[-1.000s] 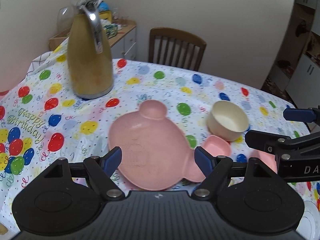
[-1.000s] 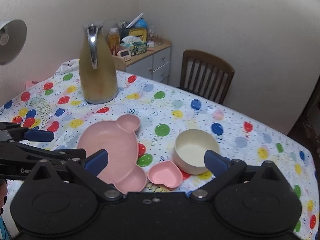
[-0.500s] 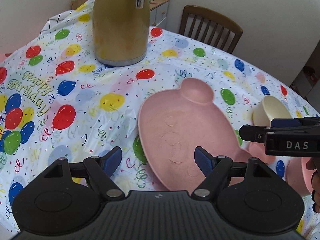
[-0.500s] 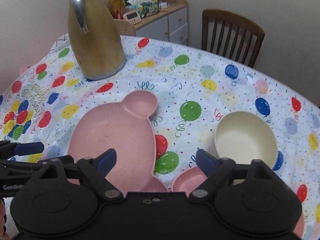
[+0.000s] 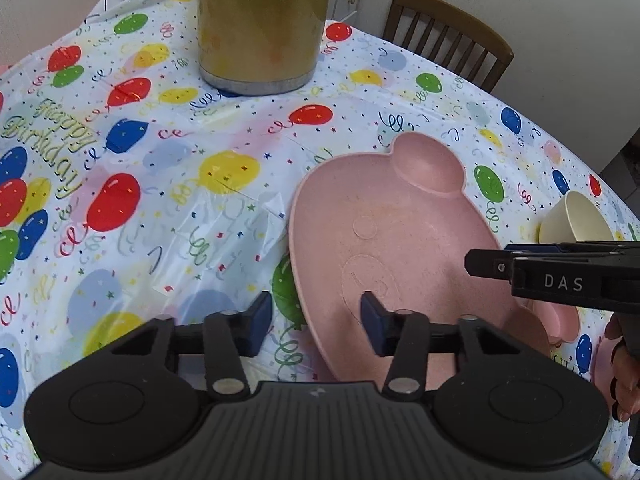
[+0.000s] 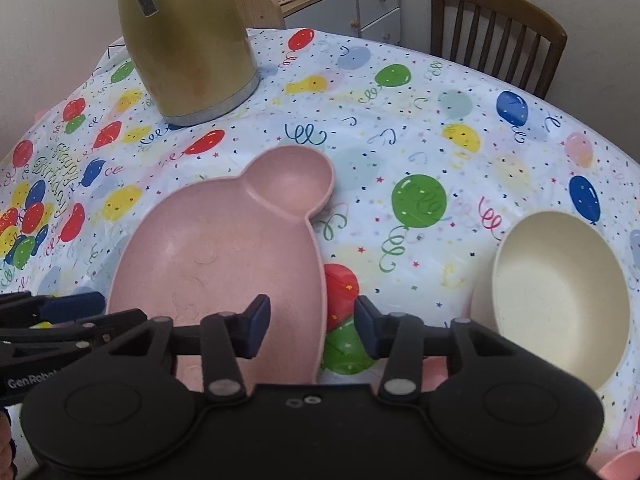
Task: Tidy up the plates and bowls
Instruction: 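Lift the pink bear-shaped plate with both grippers, then carry the bear-shaped plate over the white plate stack and lower it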
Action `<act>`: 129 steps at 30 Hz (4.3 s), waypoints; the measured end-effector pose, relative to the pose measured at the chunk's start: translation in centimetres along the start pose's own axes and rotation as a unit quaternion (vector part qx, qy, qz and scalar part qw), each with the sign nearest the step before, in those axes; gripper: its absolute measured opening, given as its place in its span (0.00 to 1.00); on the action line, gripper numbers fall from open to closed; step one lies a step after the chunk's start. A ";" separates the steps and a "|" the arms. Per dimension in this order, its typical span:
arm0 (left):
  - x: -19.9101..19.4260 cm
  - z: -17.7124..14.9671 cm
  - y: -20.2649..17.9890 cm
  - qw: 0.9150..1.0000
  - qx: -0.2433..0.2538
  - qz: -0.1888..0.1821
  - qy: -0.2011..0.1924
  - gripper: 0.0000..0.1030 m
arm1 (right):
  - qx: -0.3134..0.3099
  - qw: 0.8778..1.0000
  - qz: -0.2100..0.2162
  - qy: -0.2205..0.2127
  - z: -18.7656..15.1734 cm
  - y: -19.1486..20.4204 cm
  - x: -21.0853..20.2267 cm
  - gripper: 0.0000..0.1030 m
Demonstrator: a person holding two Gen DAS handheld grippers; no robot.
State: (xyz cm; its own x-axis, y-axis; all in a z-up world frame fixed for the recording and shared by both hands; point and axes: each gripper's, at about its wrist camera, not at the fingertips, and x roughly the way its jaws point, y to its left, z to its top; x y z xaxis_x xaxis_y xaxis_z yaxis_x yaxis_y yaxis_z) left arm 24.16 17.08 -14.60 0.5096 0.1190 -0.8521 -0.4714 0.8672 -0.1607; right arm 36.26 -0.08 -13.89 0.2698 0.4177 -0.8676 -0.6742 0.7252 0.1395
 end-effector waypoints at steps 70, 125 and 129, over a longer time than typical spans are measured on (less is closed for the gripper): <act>-18.0 -17.0 -22.1 0.917 0.315 -0.245 0.025 0.13 | 0.214 0.957 -0.175 -0.092 -29.4 -8.3 -31.9 0.08; -11.6 -26.8 -28.9 0.897 0.362 -0.213 0.136 0.15 | 0.274 0.946 -0.170 -0.030 -39.4 -15.5 -29.0 0.22; -12.5 -26.4 -28.4 0.897 0.366 -0.214 0.122 0.15 | 0.272 0.946 -0.172 -0.044 -39.0 -14.5 -30.1 0.26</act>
State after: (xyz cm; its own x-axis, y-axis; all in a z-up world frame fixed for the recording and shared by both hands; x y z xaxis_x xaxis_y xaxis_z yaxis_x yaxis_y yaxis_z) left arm 12.24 -21.82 -12.54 0.3163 -0.3324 -0.8885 0.3747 0.9042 -0.2049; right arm 11.17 -44.51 -8.43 0.4814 0.1314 -0.8666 -0.0893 0.9909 0.1007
